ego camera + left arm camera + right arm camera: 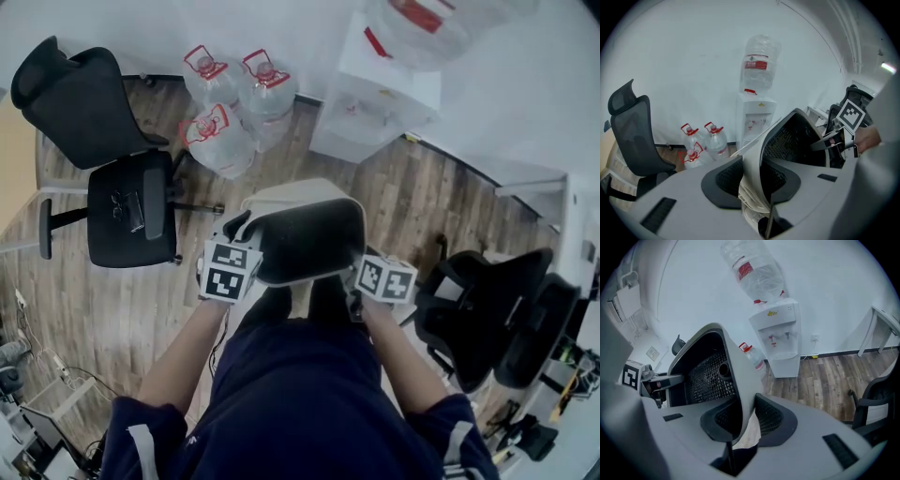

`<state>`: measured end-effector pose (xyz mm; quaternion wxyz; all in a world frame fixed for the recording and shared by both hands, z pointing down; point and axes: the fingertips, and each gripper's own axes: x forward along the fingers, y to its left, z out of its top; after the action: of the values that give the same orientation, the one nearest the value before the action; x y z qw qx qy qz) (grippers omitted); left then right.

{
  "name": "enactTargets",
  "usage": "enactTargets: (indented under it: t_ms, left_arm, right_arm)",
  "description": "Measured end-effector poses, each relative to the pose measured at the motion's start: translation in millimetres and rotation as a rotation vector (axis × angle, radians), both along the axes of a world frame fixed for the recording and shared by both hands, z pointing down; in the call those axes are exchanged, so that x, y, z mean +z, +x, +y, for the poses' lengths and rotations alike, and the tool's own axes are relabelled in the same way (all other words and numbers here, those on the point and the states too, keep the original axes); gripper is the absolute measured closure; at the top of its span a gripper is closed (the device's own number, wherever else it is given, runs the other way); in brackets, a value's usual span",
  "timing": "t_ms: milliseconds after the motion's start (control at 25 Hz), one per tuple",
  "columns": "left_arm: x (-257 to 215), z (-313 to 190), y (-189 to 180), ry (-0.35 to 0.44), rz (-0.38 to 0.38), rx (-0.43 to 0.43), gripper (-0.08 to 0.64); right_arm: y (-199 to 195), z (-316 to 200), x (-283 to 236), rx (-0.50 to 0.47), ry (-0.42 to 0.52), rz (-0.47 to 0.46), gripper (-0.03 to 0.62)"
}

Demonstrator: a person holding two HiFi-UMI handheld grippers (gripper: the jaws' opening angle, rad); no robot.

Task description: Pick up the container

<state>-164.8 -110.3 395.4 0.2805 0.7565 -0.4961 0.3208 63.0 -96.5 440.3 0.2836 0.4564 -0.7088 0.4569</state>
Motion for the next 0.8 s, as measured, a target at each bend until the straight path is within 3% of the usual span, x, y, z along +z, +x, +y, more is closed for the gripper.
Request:
enactTargets:
  t_ms: [800]
  left_arm:
    - [-12.1,-1.8,8.4,0.020,0.009,0.031,0.446]
  right_arm:
    - [8.5,2.7,-12.5,0.055,0.031,-0.005,0.503]
